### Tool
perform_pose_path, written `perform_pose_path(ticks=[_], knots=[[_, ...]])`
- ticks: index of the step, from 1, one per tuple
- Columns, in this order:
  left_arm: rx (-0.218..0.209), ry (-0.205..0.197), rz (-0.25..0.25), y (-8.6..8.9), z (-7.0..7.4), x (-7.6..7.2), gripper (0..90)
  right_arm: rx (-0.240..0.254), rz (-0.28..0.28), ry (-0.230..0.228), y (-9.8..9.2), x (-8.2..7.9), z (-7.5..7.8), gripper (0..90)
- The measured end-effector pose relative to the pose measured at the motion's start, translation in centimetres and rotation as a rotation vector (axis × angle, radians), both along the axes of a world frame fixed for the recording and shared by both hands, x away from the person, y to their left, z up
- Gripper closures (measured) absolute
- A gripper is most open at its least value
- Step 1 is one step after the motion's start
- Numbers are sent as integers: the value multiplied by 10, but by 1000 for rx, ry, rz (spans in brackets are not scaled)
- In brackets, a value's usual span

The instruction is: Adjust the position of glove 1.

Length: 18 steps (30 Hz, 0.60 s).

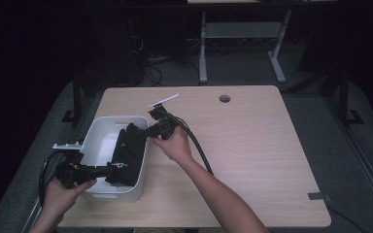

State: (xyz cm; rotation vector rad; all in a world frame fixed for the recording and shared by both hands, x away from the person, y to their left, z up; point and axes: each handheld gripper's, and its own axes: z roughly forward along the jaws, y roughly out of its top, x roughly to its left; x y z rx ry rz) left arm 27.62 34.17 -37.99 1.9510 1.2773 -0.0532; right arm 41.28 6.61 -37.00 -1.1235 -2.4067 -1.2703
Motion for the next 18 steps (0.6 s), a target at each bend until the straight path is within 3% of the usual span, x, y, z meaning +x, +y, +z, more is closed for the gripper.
perform_pose_path(ticks=[8, 18], knots=[[-5, -28, 9, 4, 9, 2, 695, 16, -4, -5, -6, 0, 5, 724], [-23, -53, -1, -6, 19, 6, 696, 40, -23, -27, -24, 0, 17, 695]])
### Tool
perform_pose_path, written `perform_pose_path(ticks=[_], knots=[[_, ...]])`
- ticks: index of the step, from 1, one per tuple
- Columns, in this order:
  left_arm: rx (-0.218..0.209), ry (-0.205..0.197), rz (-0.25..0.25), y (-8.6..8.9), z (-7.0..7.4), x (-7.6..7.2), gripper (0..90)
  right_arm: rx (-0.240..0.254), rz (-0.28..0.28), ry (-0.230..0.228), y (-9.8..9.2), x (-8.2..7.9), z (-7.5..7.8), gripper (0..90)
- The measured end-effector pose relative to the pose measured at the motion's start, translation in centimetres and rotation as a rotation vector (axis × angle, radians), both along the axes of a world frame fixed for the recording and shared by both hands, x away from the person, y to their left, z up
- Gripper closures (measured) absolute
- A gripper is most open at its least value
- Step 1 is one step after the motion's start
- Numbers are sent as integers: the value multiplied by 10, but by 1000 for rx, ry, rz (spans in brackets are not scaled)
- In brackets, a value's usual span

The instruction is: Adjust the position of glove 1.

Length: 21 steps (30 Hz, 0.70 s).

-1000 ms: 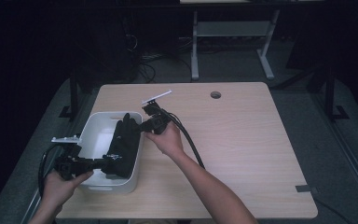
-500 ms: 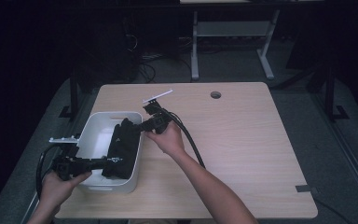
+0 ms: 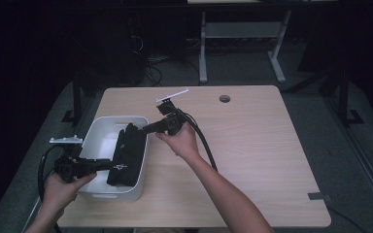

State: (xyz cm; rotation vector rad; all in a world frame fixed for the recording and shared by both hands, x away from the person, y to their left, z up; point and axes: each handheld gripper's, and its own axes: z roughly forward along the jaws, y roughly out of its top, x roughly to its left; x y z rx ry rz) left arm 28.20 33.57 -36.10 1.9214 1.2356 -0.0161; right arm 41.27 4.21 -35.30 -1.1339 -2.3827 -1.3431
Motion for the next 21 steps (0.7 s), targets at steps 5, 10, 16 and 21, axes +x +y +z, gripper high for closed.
perform_pose_path(ticks=[5, 10, 16, 21], knots=[[-7, -16, -6, -4, 5, 1, 696, 9, -12, -6, -9, 0, 4, 680], [-13, -31, -17, -9, 12, 3, 677, 16, -21, -12, -18, -1, 8, 658], [-20, -40, -33, -18, 19, 6, 656, 42, -29, -23, -32, 0, 15, 629], [-18, -48, -48, -25, 21, 9, 644, 48, -37, -26, -42, 0, 17, 606]])
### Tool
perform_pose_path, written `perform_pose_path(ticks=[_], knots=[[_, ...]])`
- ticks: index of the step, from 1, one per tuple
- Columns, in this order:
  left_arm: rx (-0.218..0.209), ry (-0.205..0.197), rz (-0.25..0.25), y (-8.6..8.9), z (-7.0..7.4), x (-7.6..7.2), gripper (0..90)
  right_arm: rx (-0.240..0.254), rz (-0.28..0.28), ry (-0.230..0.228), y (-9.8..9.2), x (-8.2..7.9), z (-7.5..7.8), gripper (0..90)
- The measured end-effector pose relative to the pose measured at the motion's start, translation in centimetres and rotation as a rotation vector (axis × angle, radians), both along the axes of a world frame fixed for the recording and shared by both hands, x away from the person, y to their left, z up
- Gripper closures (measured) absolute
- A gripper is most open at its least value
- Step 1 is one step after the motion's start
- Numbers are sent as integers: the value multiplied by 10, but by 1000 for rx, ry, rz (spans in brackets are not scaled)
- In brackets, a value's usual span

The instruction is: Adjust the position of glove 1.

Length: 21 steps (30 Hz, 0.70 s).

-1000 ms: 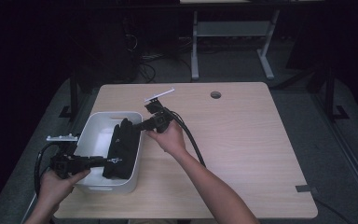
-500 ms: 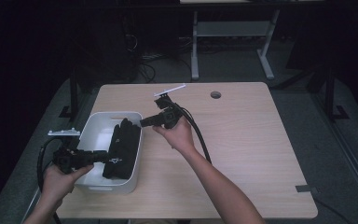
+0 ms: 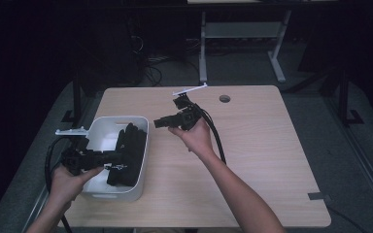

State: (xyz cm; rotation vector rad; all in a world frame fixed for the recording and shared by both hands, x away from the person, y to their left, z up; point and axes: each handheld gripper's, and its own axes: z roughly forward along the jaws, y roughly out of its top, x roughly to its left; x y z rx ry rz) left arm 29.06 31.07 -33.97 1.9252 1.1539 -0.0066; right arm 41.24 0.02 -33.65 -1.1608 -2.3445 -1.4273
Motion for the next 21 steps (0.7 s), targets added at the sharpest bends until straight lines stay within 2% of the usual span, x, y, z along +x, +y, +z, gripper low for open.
perform_pose_path(ticks=[4, 10, 21], knots=[[-21, 0, 5, -5, 2, 1, 634, 10, -9, -3, -8, 0, 2, 587], [-16, -1, -7, -10, 5, 3, 606, 17, -20, -11, -22, -1, 4, 575], [-30, -11, -48, -34, 12, 6, 586, 9, -55, -17, -56, -7, 12, 560]])
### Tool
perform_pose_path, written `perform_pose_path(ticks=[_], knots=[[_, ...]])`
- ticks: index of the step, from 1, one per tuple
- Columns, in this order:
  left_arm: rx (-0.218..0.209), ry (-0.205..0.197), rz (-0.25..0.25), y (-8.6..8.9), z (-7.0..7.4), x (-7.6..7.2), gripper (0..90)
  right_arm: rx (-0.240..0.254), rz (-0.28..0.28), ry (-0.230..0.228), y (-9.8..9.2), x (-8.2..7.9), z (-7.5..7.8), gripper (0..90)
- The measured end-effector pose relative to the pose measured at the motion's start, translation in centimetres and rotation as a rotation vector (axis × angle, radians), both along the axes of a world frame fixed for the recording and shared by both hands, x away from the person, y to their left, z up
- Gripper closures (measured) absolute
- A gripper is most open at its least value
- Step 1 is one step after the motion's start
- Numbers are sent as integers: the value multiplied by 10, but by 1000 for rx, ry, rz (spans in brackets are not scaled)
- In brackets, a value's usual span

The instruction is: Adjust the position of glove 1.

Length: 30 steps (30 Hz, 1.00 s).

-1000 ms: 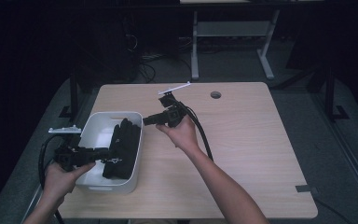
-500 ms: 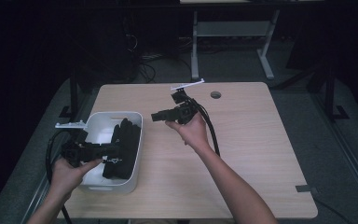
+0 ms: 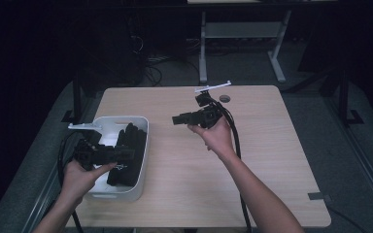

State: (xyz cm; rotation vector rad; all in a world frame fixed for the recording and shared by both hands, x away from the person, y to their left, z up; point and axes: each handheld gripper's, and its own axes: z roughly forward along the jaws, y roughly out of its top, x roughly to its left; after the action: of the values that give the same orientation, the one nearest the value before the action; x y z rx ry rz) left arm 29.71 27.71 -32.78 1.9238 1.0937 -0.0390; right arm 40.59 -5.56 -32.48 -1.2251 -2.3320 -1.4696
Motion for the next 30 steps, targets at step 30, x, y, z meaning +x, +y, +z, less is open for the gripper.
perform_pose_path(ticks=[30], knots=[[6, -17, -97, -47, 9, 8, 559, 24, -92, 12, -62, -14, -3, 553]])
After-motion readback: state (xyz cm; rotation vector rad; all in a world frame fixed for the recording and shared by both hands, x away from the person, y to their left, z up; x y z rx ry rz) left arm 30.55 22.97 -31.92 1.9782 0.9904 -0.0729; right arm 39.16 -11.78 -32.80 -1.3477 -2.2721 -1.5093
